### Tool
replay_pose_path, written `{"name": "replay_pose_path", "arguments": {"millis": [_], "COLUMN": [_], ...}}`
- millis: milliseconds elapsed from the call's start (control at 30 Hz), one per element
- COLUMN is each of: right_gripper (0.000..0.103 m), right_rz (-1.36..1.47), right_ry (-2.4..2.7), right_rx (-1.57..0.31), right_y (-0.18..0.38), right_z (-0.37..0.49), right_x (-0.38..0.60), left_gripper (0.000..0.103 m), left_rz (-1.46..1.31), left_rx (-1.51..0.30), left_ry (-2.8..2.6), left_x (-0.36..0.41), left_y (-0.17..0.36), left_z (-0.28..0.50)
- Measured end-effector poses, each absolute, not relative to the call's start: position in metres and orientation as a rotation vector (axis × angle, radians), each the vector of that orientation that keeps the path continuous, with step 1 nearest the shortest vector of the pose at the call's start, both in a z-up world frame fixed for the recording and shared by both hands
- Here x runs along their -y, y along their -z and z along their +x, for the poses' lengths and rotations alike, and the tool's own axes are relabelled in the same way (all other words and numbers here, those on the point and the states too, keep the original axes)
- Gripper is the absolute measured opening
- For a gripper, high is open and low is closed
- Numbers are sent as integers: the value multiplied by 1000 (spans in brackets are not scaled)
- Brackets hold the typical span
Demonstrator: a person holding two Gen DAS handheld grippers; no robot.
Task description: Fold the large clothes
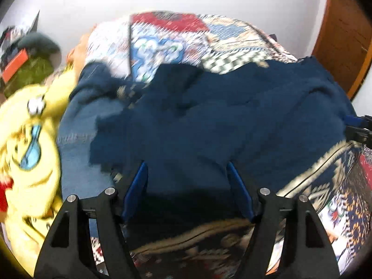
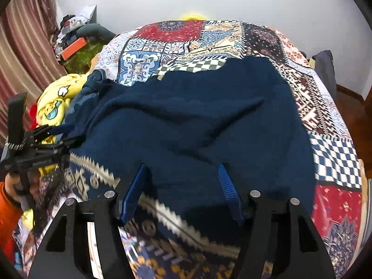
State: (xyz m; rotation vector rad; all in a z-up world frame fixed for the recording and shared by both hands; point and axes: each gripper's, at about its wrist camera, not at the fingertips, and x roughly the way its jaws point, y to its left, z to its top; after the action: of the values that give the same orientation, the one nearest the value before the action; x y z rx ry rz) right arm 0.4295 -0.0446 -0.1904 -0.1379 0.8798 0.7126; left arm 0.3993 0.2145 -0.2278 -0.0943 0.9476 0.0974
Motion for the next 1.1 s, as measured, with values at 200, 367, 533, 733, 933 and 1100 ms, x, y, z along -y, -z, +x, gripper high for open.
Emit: {"name": "replay_pose_path", "arguments": {"millis": [200,367,533,733,933,1100], "right_gripper": [61,62,62,62,62,62], "right_rz": [-265,-116,-57,-7,5,-36], "right_ry": [-529,-426,-338,-364,-443,-474], "right_rx": [-884,-963,-994,-937,-900,-907], "right_y": [201,201,191,163,157,164], "right_z": [420,424,415,400,389,388], "right_x": [70,117,149,154,136,117], "left_gripper": [72,71,71,71,71,71], "left_rz": [-234,-255,-339,-600,-827,-950], "left_rx": [-991,-1009,-951,-876,-901,-936], "left_ry": [-196,-311,-396,-223,-46,-29], "left_x": [-263,-288,-308,-305,-275,-263], "left_y": [240,237,214,198,232,267], "left_z": [372,344,308,284,296,311]}}
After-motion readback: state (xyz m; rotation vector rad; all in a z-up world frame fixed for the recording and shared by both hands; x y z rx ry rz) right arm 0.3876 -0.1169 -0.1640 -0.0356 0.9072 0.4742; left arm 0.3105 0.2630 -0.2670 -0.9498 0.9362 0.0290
